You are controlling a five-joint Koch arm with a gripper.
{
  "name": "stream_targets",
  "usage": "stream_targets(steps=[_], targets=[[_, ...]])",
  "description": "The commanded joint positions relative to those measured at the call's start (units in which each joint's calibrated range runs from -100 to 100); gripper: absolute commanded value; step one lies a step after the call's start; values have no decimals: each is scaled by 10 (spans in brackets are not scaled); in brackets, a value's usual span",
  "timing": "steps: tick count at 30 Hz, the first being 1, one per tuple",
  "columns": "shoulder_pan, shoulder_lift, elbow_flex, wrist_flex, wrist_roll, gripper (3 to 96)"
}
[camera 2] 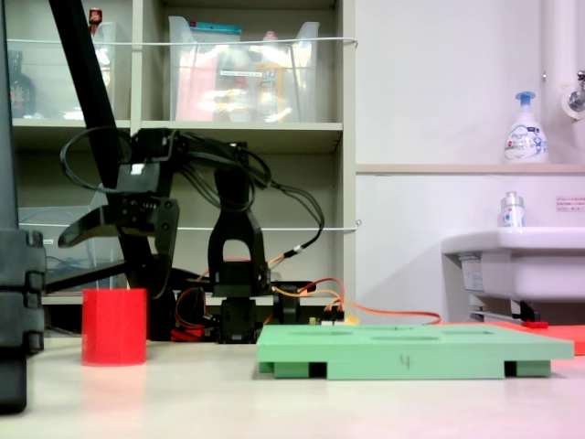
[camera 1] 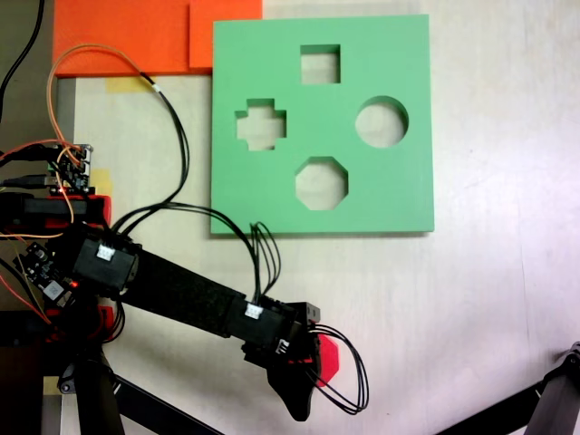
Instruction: Put the octagonal pillar block into the corresponding hole
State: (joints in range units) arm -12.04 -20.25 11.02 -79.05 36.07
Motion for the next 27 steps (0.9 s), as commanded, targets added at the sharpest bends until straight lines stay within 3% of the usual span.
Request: stream_targets(steps=[1,27], targets=[[0,-1,-15,39,0,874],[0,-130,-187,150,0,849]])
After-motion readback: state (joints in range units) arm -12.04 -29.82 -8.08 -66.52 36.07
